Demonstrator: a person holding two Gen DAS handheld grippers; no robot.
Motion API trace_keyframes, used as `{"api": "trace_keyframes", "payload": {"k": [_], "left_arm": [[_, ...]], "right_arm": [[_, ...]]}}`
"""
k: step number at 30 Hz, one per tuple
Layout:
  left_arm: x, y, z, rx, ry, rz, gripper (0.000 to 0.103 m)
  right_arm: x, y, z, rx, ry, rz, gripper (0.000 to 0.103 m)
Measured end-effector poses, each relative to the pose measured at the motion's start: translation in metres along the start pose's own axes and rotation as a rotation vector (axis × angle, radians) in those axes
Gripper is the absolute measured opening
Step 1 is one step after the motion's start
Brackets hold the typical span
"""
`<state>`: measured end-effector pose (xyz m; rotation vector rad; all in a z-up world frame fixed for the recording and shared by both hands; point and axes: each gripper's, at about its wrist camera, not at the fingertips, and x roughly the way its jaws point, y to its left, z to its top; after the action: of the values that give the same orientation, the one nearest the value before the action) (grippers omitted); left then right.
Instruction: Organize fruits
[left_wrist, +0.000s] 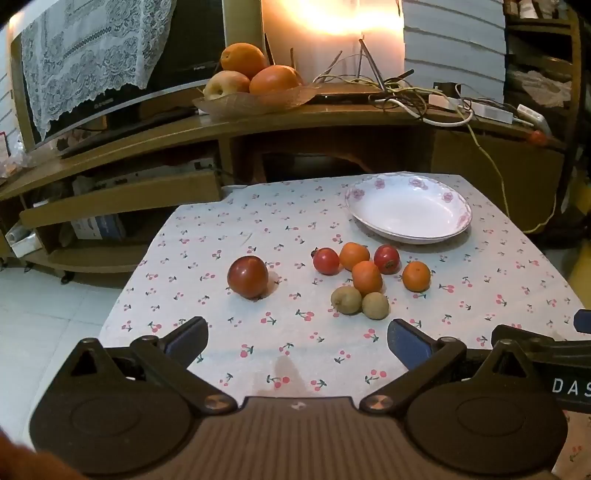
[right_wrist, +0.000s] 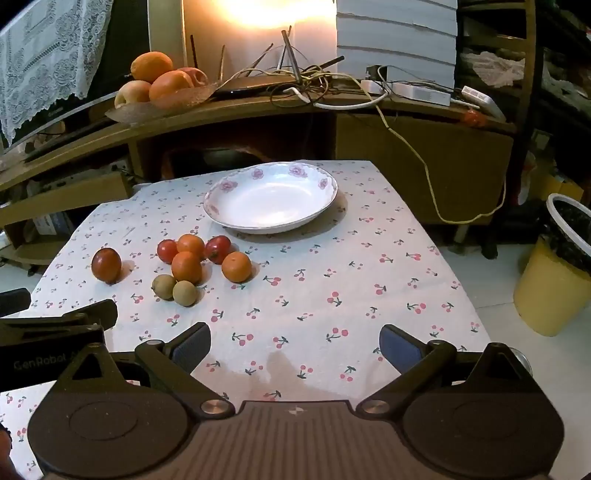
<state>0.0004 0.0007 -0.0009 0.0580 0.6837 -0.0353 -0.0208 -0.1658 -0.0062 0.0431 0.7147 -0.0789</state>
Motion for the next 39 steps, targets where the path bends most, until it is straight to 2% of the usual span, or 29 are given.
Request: {"api": "trace_keyframes", "payload": {"k": [7,10,39], "left_arm": [[0.0030,0.0004,-0.0017,0.001,0.018,-0.017,0.103],[0.0022,0.0008,-0.0034,0.003,0.022,0.017,0.103],[0.0077,0.0009,-0.0084,0.005,0.045,0.009,0.103]], "right_arm": [[0.0009,0.0034,-0.0021,-0.001,0.017,0.001,0.097],[0.0075,-0.0038,0.0001,0.003,0.028,0.024,0.097],[0.0084,0.0046,-0.0043,-0.002,0.065,0.069,0.089]]}}
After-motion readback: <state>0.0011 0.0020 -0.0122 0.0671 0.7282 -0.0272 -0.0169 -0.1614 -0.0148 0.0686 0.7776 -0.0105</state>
